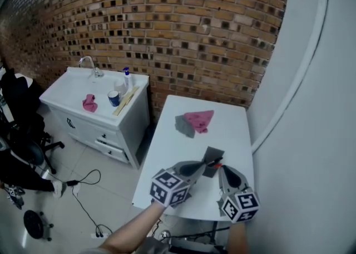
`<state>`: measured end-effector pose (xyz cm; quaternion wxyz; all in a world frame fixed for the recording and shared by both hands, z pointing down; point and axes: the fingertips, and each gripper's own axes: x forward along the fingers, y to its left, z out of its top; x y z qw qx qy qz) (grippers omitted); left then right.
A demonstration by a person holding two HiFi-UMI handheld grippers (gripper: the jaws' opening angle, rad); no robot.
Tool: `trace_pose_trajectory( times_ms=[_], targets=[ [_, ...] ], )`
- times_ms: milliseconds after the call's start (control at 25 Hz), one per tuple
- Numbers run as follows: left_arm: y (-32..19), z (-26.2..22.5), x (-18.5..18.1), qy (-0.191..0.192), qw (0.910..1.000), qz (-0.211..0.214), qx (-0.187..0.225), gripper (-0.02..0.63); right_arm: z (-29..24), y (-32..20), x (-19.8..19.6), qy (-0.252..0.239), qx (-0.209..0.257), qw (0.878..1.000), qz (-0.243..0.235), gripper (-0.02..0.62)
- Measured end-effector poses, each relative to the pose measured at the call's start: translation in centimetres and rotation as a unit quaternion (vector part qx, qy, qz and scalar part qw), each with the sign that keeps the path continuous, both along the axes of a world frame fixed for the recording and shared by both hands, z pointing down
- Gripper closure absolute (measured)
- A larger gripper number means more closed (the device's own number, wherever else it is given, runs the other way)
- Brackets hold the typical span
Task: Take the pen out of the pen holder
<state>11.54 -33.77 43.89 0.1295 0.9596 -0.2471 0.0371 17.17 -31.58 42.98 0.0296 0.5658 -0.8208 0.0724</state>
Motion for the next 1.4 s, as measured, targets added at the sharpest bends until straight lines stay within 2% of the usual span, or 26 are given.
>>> trace_pose_trajectory(
  times_ms=[400,480,720,880,1240,1400],
  targets=[
    [-0.8,1.3,0.8,-0.006,0.9999,-0.004,-0.008,0.606,2.0,-2.0,1.6,0.016,-0.023,0.999,0.021,0.571],
    [-1.0,1.8,1.0,-0.009,0.9999,-0.006,-0.011,0.606,3.1,-2.7,2.0,0.020,-0.031,0.999,0.023,0.504],
    [-1.7,3.7,0.9,-0.016,0.9995,-0.016,-0.024,0.606,7.1,-4.7,3.0,0.044,-0.066,0.996,0.038,0.448],
    [-2.1,4.7,1.0,-0.020,0.9990,-0.019,-0.034,0.606,9.8,-6.3,4.1,0.052,-0.085,0.994,0.051,0.448],
    [-2.9,5.5,1.0,-0.022,0.9984,-0.028,-0.045,0.606,14.0,-8.1,4.4,0.052,-0.122,0.990,0.044,0.448],
    [-3.2,5.8,0.5,-0.024,0.9979,-0.034,-0.050,0.606,15.0,-8.2,4.4,0.050,-0.134,0.989,0.048,0.481]
  ],
)
